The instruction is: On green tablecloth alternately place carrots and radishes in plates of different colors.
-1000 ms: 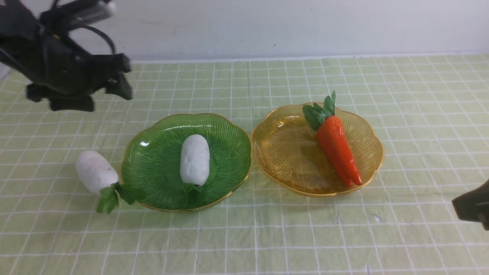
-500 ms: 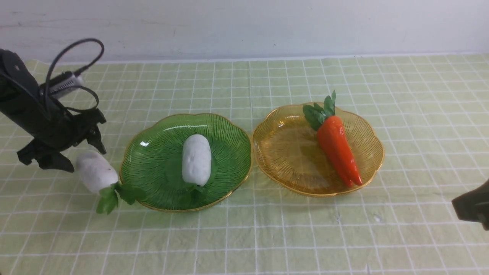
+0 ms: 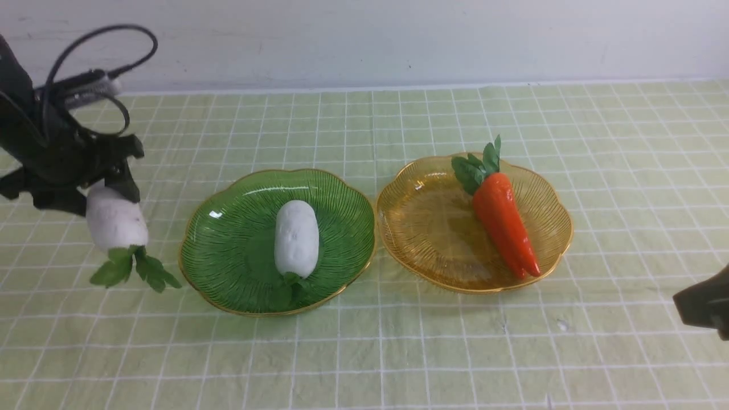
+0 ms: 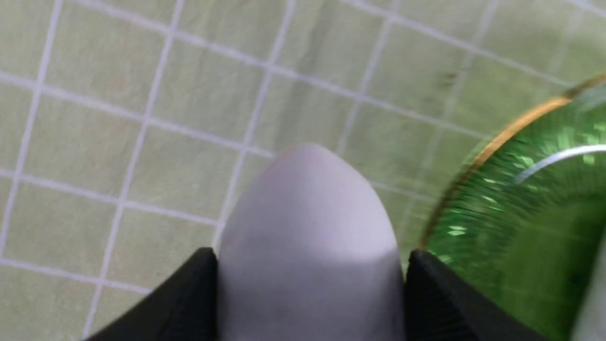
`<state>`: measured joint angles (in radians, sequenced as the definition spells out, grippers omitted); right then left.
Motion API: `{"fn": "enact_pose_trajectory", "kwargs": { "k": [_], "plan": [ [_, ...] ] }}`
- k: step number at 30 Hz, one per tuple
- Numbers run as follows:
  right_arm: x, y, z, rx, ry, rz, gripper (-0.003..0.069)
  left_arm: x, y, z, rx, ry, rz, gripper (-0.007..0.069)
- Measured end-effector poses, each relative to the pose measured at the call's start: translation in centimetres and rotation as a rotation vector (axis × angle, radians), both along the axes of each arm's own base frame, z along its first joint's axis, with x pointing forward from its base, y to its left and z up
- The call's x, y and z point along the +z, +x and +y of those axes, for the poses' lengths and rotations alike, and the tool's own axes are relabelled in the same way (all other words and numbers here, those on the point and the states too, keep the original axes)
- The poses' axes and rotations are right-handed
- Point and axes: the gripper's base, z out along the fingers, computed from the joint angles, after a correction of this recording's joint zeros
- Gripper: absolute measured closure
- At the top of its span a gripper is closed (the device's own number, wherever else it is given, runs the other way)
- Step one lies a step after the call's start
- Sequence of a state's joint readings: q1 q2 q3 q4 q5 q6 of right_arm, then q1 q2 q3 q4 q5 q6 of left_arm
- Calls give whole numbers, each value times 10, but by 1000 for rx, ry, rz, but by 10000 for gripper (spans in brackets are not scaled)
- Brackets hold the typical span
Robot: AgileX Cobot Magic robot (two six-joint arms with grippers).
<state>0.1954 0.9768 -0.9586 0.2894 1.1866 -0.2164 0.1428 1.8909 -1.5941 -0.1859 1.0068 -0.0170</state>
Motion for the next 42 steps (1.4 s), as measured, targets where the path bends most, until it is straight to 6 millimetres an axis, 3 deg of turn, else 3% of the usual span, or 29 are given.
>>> {"fn": "enact_pose_trajectory", "kwargs": {
  "k": [2, 4, 10, 13, 18, 23, 27, 31, 36, 40, 41, 42],
  "plan": [
    [0, 0, 0, -1, 1, -3, 622, 6, 0, -9, -46, 1, -14, 186],
    [0, 0, 0, -1, 1, -3, 622, 10, 2, -35, -158, 6, -32, 186],
    [3, -3, -1, -1, 4, -20, 622, -20, 10, -99, -349, 41, 19, 186],
    [10, -14, -4, -4, -3, -69, 622, -32, 13, -119, -406, 76, 18, 186],
    [24, -38, -13, -33, -16, -161, 622, -32, 13, -127, -428, 85, 7, 151],
    [38, -87, -30, -113, -27, -353, 622, -26, 14, -128, -431, 85, -2, 96],
    [23, -116, -41, -149, -29, -524, 622, -16, 15, -128, -438, 83, 8, 93],
    [-6, -123, -44, -171, 0, -662, 622, -6, 14, -129, -448, 80, 29, 104],
    [-51, -102, -40, -202, 60, -835, 622, 3, 13, -129, -459, 78, 48, 228],
    [-65, -94, -40, -220, 91, -938, 627, 5, 13, -129, -469, 81, 46, 383],
    [-65, -94, -40, -221, 94, -948, 628, 5, 13, -129, -471, 82, 46, 393],
    [-63, -93, -40, -225, 103, -980, 636, 5, 13, -129, -475, 83, 46, 490]
  ]
}}
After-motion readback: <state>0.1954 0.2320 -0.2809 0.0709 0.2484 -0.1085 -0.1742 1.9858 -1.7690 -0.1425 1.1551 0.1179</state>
